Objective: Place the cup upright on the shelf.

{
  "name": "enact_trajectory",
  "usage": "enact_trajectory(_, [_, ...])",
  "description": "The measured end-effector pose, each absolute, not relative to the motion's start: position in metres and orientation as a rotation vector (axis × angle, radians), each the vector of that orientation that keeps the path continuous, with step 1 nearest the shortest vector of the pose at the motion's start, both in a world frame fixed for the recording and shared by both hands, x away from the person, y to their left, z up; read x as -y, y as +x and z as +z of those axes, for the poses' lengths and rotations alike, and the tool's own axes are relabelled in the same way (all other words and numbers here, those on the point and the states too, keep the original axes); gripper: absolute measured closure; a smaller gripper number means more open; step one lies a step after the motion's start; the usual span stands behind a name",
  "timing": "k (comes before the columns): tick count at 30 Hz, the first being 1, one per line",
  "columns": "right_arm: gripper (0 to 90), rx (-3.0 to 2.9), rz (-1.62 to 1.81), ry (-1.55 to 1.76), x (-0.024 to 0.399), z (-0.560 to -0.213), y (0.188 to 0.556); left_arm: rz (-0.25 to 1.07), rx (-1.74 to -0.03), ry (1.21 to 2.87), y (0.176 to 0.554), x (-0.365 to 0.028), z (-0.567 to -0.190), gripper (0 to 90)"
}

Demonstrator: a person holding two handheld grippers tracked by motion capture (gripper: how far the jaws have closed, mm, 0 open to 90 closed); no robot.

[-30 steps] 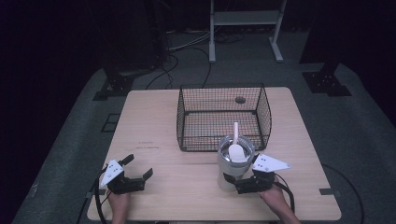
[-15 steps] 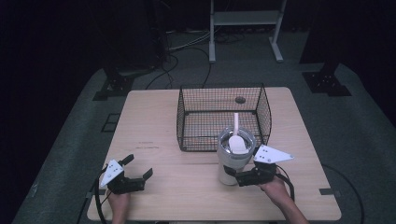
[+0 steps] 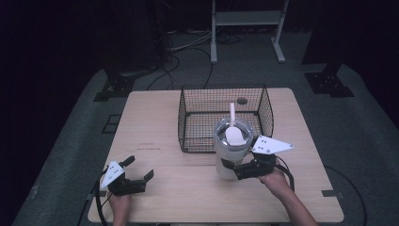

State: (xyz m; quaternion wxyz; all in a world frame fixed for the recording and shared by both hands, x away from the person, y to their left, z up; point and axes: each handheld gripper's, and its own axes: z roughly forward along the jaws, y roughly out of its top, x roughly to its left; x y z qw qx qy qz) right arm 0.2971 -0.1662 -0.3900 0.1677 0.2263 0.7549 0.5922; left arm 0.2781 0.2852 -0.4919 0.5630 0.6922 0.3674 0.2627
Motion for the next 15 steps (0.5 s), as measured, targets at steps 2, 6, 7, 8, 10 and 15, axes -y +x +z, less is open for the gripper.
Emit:
enact_trajectory(2, [9.4,-2.147,1.690,0.640,0.164,-0.384,0.299,0.618,-0.865,1.629,0.278,-0.285,-0.492,0.0])
enact_trajectory(6, [9.4,-2.145,1.701,0.632,0.162,-0.377,0.302,0.617,-0.865,1.627,0.278,-0.285,-0.492,0.0])
enact_trajectory(7, [9.4,-2.141,1.702,0.622,0.160,-0.374,0.304,0.617,-0.864,1.625,0.278,-0.285,-0.492,0.0])
enact_trajectory(8, [9.4,-2.138,1.704,0.615,0.159,-0.370,0.307,0.616,-0.863,1.624,0.278,-0.285,-0.492,0.0])
enact_trajectory(10, [9.4,-2.135,1.707,0.612,0.159,-0.368,0.309,0.616,-0.864,1.623,0.278,-0.285,-0.492,0.0])
enact_trajectory(15, [9.4,-2.129,1.723,0.598,0.153,-0.353,0.321,0.615,-0.862,1.622,0.278,-0.286,-0.492,0.0])
